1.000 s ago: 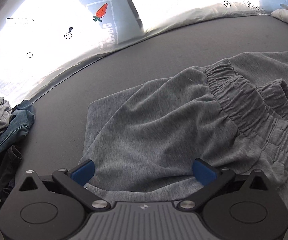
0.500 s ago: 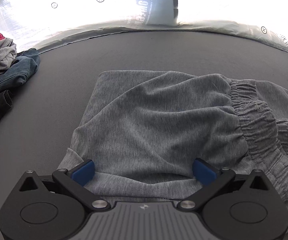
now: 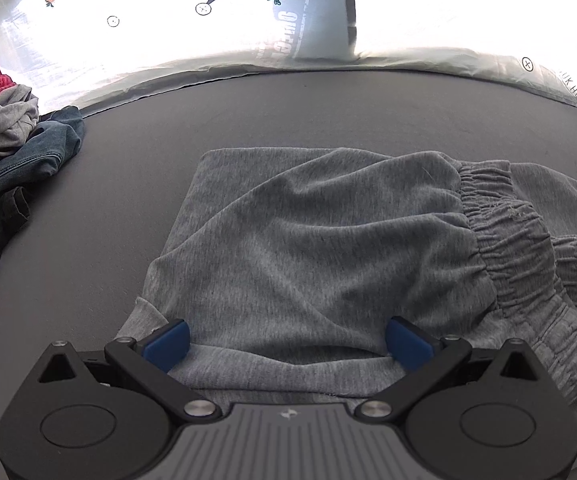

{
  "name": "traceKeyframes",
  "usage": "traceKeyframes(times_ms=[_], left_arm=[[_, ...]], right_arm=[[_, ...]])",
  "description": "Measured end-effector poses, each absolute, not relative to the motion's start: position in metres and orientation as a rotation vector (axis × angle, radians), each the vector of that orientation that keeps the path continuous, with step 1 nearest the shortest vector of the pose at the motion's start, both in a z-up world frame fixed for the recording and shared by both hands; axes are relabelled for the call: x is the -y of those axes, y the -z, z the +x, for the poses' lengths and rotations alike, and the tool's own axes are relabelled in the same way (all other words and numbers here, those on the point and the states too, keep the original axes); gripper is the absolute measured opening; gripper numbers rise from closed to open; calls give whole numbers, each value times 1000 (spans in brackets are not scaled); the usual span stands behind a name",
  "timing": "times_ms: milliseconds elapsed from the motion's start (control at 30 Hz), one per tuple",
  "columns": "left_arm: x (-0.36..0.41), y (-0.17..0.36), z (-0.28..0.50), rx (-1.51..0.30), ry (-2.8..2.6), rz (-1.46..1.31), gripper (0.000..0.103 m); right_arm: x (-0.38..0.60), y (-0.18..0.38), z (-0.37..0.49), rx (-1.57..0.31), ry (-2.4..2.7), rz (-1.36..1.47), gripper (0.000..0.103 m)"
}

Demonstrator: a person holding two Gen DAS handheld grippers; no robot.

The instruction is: Fold clothes

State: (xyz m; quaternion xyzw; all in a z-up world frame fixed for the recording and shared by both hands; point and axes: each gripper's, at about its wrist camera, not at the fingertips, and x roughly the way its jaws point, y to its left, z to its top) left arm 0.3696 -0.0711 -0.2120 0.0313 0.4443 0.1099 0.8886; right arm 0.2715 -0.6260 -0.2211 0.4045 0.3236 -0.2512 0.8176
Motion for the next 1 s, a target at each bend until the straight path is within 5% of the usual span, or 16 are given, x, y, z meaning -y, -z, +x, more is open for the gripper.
traceKeyframes(times_ms=[600,867,1000], left_arm=[[70,213,364,-897,-241,47,103],[70,213,362,-887,-237,43,103],[69,214,362,-884,-234,41,103]], right_arm=[[622,244,247,-405,354,1614,56],[630,258,264,-480,377,1614,56],[632,264,284,-520,353,1651,44]])
